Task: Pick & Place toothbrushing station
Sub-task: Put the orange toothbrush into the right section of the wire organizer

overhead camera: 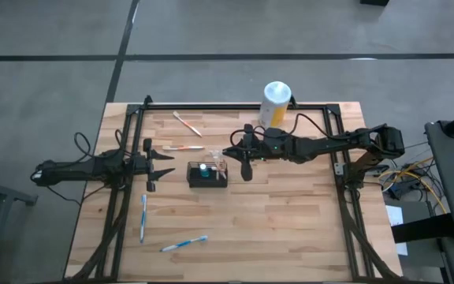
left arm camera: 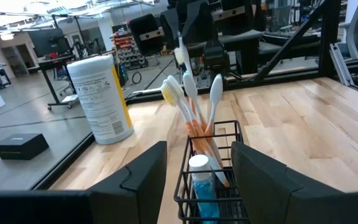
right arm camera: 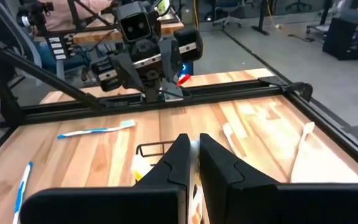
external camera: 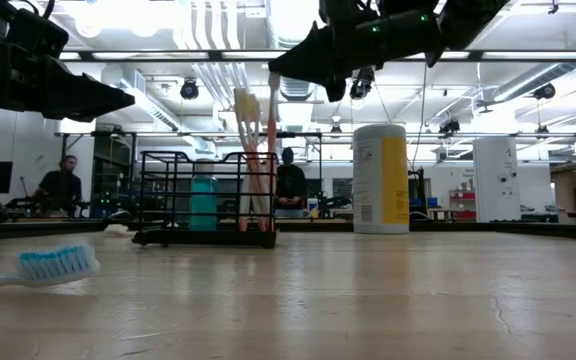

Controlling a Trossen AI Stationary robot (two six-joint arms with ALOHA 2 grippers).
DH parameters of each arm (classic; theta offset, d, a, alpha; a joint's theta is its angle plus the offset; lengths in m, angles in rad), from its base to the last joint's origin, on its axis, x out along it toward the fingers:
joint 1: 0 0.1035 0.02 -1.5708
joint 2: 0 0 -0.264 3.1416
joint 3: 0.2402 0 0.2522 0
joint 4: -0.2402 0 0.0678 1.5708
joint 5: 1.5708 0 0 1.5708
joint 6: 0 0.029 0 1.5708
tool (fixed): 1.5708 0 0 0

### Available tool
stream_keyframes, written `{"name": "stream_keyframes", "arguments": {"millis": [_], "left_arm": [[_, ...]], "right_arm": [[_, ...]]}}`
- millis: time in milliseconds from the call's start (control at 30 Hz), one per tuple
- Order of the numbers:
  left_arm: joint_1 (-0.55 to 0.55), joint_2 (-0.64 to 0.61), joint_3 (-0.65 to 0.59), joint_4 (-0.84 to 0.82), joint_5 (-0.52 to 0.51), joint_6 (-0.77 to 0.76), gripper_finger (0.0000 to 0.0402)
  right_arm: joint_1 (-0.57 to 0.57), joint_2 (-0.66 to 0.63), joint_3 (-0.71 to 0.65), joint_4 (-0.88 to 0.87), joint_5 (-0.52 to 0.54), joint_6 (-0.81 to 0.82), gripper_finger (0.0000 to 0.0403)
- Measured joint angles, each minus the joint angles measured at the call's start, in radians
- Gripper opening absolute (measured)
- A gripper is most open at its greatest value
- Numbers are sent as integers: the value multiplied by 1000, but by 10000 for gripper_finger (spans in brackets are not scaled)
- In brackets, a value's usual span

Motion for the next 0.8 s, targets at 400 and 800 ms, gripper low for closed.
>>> {"name": "stream_keyframes", "arguments": {"millis": [400,800], "left_arm": [[0,0,0,0,0,0,186],[0,0,0,0,0,0,186]], "right_arm": [[0,9,1,-53,-27,-7,13],[5,12,0,37,-53,-24,13]]}}
